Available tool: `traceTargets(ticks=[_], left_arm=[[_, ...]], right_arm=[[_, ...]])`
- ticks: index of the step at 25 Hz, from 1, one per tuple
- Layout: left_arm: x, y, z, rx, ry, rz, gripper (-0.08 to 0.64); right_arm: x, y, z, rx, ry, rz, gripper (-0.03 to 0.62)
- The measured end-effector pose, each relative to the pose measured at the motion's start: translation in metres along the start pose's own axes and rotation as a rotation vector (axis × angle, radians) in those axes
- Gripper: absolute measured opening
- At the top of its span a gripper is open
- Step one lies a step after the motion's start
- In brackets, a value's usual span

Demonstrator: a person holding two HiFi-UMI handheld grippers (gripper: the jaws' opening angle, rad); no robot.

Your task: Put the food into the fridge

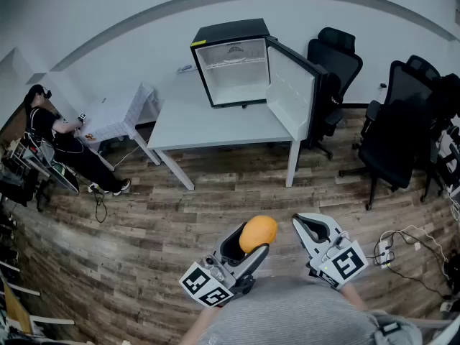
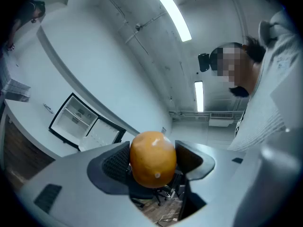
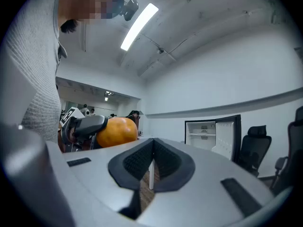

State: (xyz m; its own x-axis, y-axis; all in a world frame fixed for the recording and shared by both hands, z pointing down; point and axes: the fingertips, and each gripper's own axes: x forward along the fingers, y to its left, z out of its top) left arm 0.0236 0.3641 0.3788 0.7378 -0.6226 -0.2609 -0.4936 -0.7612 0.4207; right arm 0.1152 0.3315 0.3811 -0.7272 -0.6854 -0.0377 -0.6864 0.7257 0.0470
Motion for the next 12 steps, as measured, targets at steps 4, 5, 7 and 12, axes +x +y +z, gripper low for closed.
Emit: traceTargets(ticks=[4, 5, 7, 12], left_arm=[[-0.0043, 0.0013, -0.0011, -0.004, -0.009, 0.018, 0.308], [-0.0046, 0.0019, -0.001, -0.005, -0.01, 0.02, 0.308], [-0.0043, 0.0027, -0.0005, -0.004, -0.009, 0.019, 0.308], [-0.002, 0.0029, -0.0026, -0.004, -0.001, 0.012, 0.308]], right_arm=[[-0.001, 0.0038, -0.002, 0.0, 0.006, 0.016, 0.012], [-0.001, 0.0062, -0.0034, -0.002, 0.012, 0.028, 0.012], [-0.0002, 0.0102, -0.0048, -0.002, 0.018, 0.046, 0.012], [0.0008, 0.0026, -0.0058, 0.002, 0.015, 0.01, 0.012]])
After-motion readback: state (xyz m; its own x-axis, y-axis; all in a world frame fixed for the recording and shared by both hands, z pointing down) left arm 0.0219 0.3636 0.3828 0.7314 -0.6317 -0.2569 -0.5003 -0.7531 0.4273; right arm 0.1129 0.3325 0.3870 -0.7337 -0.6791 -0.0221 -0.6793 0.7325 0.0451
